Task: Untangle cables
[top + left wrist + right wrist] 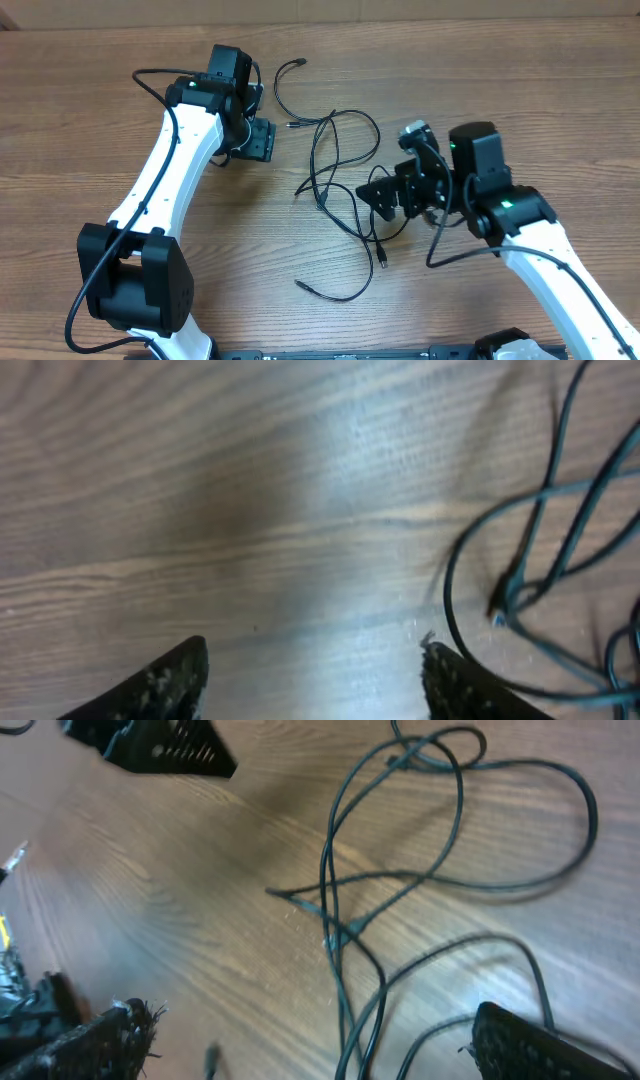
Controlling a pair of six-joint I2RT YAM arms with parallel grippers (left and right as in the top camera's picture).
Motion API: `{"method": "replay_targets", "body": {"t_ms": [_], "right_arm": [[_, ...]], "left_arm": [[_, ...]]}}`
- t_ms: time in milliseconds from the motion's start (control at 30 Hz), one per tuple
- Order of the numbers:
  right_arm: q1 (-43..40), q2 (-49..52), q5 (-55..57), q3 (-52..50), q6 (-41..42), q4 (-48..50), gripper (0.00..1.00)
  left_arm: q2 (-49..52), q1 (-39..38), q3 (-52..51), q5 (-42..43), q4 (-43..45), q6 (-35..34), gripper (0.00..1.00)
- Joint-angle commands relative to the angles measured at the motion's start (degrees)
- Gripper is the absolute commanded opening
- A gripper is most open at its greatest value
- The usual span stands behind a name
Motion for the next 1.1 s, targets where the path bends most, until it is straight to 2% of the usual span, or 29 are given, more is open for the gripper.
{"method": "replay_targets", "body": {"t_ms": [0,67,167,433,700,733,767,1067], "right_arm": [[1.0,2.4,1.5,1.8,-1.1,2.7,1.0],[1.3,4.0,1.5,1.8,-1.2,4.8,1.0],[1.3,6.5,1.5,1.8,-1.3,7.3,1.0],[2.5,13.1,-4.6,1.8,-5.9,10.3,1.0],[6.1,16.6,-4.3,1.7,-13.6,10.5,1.0],[6.3,16.8,-4.3,1.7,-14.6,10.6,1.0],[6.3,17.1,-4.3,1.6,-15.5,10.8,1.0],[6.3,17.9,-1.4,1.6,-17.6,12.9,1.0]], "left_arm": [[-0.5,0.6,1.1,6.1,-1.1,5.5,0.61],[-1.5,0.6,1.1,10.6,-1.4,8.5,0.58],[-4.0,0.6,1.1,13.5,-1.6,9.2,0.57],[-15.2,0.6,1.1,12.7,-6.6,10.3,0.56],[-22.2,0.6,1.1,12.0,-11.8,12.6,0.58],[-22.5,0.6,1.1,12.0,-12.2,12.6,0.69],[-22.5,0.6,1.1,12.0,-12.5,12.6,1.0],[-20.4,0.6,1.1,12.1,-13.3,12.3,1.0]]}}
